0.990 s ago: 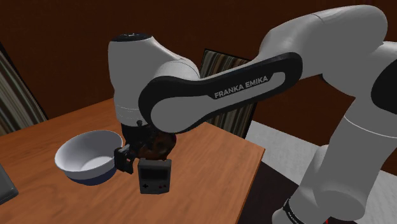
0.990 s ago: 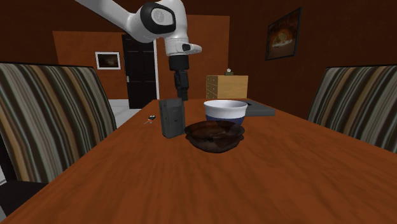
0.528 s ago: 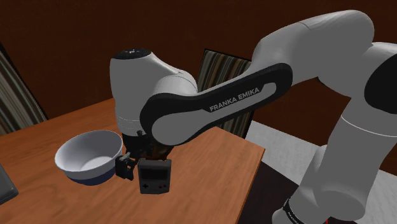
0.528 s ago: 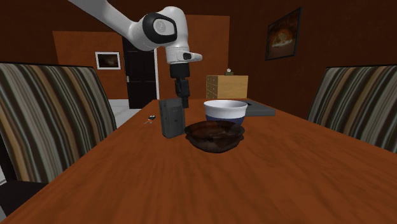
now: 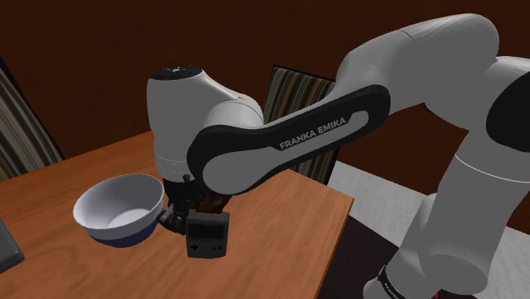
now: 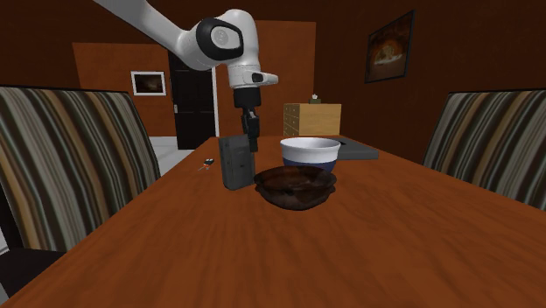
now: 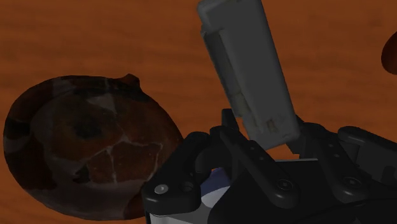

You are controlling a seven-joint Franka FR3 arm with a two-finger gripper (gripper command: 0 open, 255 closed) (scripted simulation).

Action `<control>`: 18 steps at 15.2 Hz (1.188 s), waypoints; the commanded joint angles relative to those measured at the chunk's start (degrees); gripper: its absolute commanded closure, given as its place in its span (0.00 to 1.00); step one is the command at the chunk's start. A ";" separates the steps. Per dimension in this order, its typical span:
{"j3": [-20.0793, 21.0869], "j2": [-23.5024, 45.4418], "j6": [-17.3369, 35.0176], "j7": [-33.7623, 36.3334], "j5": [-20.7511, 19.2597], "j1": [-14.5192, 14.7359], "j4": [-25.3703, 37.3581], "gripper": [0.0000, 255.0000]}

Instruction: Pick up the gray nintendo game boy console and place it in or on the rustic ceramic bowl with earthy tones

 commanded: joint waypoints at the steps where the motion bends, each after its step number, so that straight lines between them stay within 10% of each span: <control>1: 0.00 0.00 -0.01 0.00 0.00 0.00 -0.01 1.00; 18: 0.09 -1.86 -7.28 -1.30 1.49 -0.18 5.79 1.00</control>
